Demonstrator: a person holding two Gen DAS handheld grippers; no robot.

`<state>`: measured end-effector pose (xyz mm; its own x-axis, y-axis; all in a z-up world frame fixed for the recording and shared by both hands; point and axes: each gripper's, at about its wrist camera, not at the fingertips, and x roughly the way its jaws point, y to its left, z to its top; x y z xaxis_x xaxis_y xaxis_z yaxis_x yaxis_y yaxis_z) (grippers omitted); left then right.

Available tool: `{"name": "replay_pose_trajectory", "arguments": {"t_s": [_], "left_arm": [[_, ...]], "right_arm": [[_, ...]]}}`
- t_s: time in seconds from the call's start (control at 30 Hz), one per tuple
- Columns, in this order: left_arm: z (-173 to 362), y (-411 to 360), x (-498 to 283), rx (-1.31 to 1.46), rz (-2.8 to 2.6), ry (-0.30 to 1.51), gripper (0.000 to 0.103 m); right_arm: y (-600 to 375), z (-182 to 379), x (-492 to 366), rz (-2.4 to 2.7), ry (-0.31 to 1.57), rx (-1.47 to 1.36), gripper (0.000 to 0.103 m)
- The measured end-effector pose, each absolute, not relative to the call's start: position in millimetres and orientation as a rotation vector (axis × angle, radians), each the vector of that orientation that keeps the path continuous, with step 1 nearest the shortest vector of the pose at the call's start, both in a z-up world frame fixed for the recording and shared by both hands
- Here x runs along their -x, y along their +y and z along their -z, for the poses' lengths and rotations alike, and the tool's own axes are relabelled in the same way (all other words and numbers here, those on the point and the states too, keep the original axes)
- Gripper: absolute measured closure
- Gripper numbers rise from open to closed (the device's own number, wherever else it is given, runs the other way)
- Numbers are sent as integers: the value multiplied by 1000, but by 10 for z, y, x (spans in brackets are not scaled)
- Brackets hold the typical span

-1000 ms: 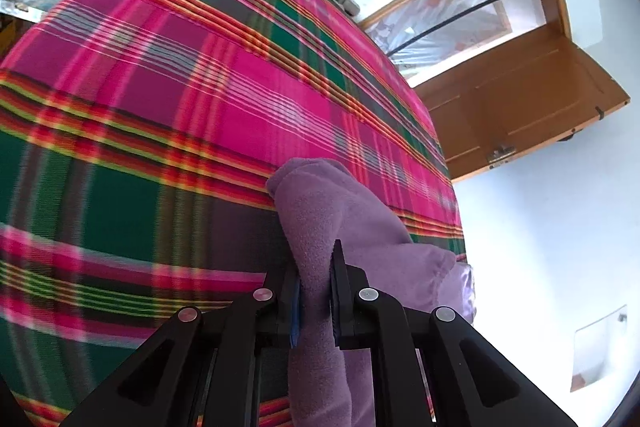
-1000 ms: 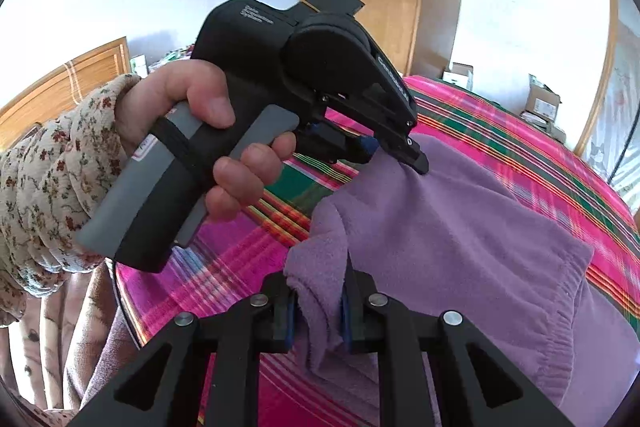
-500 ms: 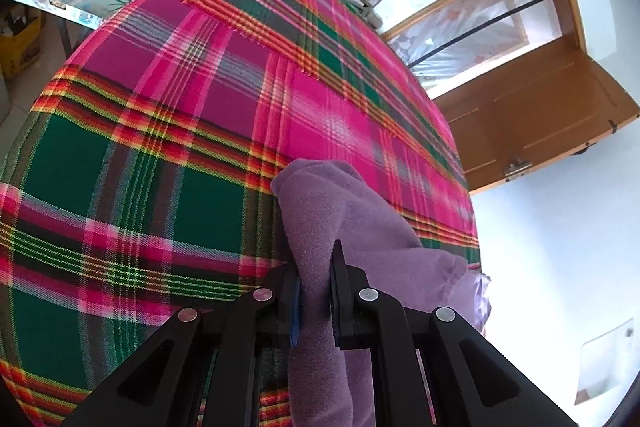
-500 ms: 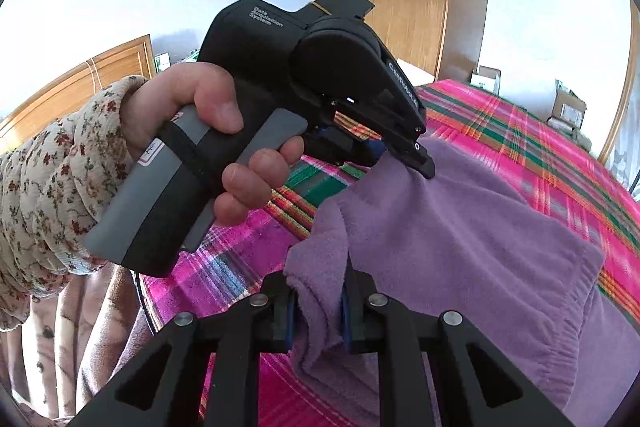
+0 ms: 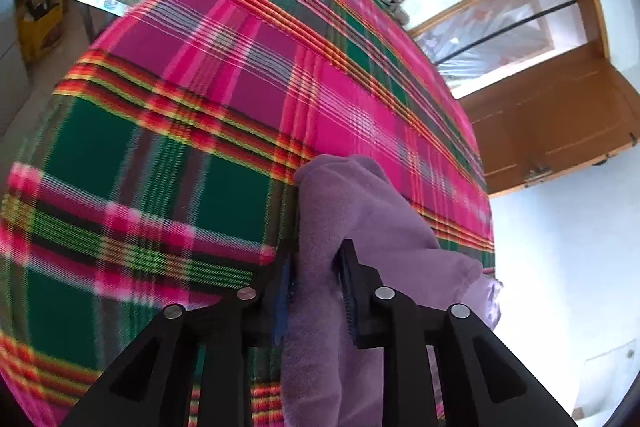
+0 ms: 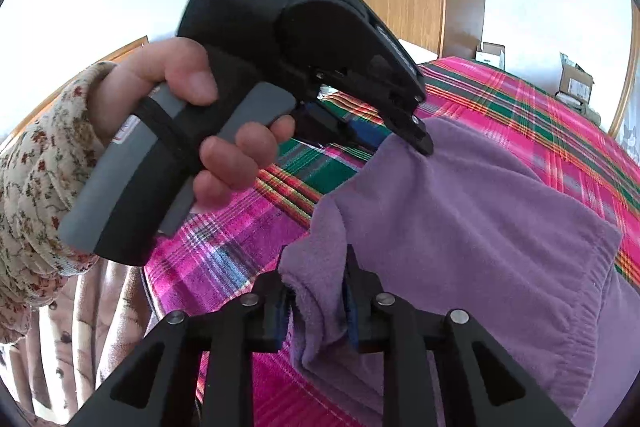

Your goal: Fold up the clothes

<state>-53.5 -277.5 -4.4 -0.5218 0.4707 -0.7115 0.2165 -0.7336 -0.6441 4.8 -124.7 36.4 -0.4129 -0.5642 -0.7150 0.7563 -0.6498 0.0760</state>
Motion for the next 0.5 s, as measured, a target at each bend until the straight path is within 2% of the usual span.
{"name": "replay_pose_trajectory", "arguments": {"t_s": [0.1,0.17,0.5], "left_arm": [[-40,-2757,432,1447,-2452,-1044,78],[-73,-2749,356,1444,-2491,-1042,73],[-266,-2653,-74,1396,-2617,-1052,73]], "right_arm": [[-1231,-371,-65,2086,337,-932,76],[-1208,-385,-89,2078,341,-923,74],[-861,-619,-244,2134,257,-868,73]]}}
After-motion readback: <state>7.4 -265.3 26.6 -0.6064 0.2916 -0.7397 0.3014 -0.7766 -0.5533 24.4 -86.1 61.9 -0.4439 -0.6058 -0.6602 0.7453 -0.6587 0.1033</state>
